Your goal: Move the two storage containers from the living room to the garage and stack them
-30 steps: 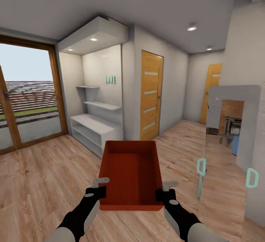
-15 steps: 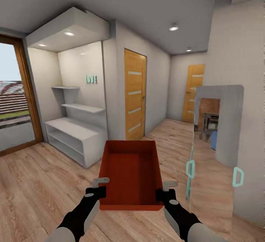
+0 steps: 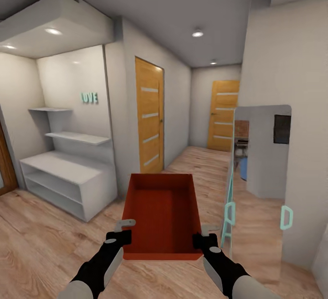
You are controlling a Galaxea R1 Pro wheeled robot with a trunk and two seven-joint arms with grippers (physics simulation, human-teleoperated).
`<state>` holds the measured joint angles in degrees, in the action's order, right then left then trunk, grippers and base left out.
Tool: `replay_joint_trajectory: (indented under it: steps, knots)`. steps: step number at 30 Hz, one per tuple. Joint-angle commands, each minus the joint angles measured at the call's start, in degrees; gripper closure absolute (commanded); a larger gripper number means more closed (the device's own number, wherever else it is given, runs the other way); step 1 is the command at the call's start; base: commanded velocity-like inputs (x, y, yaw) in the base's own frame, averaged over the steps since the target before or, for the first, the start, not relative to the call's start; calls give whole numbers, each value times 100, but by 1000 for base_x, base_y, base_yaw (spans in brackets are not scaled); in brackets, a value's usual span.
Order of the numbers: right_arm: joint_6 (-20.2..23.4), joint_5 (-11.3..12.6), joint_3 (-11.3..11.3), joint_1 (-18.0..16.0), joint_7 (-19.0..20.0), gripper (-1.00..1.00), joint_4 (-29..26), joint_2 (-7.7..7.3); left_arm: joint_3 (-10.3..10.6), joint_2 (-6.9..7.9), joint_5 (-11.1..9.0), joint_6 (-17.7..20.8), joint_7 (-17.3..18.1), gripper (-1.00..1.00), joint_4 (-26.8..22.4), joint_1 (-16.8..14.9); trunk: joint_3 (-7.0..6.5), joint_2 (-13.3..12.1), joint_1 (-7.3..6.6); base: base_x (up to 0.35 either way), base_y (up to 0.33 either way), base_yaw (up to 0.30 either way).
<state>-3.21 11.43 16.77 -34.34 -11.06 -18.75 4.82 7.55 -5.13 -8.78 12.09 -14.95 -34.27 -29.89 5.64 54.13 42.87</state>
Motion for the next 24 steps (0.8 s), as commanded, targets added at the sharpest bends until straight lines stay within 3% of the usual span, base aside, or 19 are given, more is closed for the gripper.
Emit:
replay_joint_trajectory:
  steps: [1, 24]
  knots:
    - [-13, 17, -43, -11, -19, 100, -67, 0, -394, 373, 8, 48, -139, 100, -9, 1, 9, 7, 4, 294, 232, -287]
    - [-18, 17, -43, -11, -19, 100, -67, 1, -394, 373, 6, 48, -139, 100, -9, 1, 9, 7, 4, 294, 232, -287]
